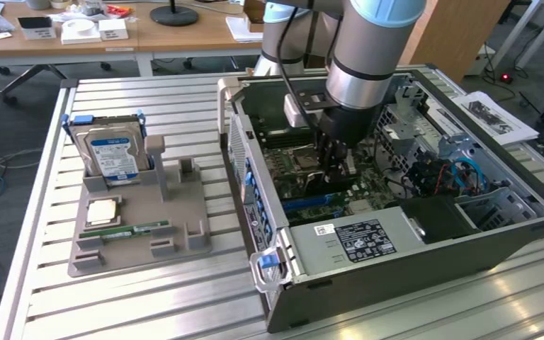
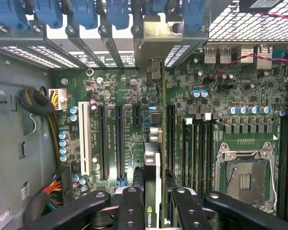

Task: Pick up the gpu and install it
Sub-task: 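Insert the gpu into the slot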

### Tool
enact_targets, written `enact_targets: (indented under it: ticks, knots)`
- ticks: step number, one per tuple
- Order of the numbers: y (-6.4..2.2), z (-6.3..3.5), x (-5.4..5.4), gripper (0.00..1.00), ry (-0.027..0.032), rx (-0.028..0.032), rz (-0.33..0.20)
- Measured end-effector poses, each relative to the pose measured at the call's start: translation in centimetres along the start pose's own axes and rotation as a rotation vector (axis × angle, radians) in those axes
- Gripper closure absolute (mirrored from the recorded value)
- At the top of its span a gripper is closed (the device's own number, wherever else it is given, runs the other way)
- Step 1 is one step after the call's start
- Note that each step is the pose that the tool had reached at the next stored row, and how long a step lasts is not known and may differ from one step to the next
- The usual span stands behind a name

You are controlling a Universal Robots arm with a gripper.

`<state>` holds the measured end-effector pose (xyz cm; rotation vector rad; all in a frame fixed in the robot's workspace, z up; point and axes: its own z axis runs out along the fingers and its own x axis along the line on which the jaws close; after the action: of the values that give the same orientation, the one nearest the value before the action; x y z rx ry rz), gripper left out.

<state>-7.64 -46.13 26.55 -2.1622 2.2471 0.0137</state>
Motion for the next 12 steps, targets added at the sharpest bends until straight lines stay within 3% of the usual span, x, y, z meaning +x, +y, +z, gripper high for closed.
enact_targets:
  ticks: [12]
  knots:
    - [0.33,0.01,0.01,0.73,0.0001,0.0,0.0]
